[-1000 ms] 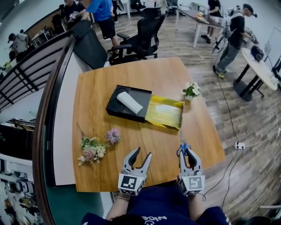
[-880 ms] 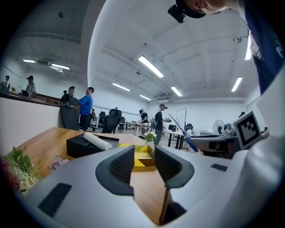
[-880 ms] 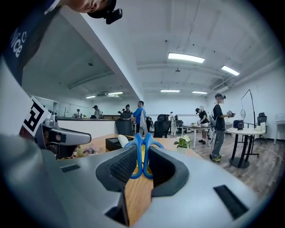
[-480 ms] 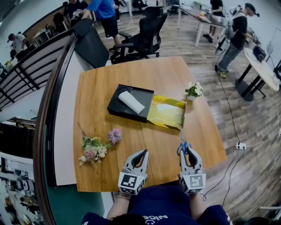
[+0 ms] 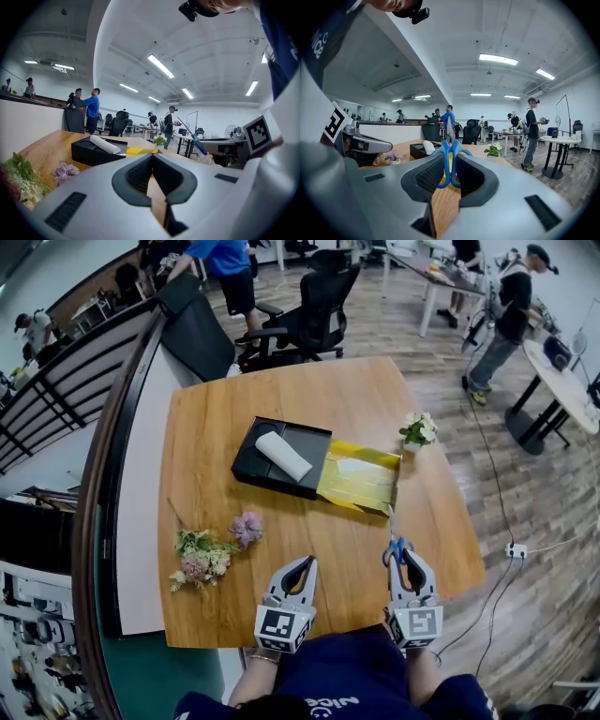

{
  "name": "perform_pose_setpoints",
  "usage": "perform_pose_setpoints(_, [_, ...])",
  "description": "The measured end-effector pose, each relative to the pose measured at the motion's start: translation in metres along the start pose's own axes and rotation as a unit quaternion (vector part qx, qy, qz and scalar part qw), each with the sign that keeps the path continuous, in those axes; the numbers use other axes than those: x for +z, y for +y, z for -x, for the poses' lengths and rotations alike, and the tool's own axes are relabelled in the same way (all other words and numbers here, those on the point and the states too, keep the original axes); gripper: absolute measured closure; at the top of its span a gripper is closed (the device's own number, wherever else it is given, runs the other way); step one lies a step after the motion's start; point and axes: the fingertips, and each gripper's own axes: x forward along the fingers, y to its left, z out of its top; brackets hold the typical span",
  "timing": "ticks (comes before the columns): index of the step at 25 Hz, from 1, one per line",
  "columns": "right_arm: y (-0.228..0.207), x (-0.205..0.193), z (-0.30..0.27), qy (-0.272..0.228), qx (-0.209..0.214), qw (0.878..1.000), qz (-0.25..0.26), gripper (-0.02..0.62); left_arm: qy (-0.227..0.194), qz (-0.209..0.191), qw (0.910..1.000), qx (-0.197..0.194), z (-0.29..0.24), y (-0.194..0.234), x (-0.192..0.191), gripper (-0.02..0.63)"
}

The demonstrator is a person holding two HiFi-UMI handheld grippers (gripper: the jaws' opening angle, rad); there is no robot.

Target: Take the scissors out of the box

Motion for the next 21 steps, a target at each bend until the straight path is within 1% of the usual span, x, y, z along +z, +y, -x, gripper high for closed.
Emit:
perform_pose_setpoints(3, [-0.0001,-0.003,-0.0009,0.004,0.005,1.0,0.012,0.502,0.001,0.001,1.0,0.008,0.0012,0.0039,-0.0008,0.603])
perform_pose_setpoints(7, [0.0,0.0001,-0.0017,0.0,0.006,1.0,0.007,0.502,0.001,0.002,0.9999,0.012,0.001,0.0063,-0.0011,0.603])
perform_pose_setpoints(21, [-0.0039,-0.003,-0.0002,0.01,0.005,1.0,0.012,0.502,0.001,0.0,0.9999,0.012,-0.0027,0.0036,-0.0016,0.603])
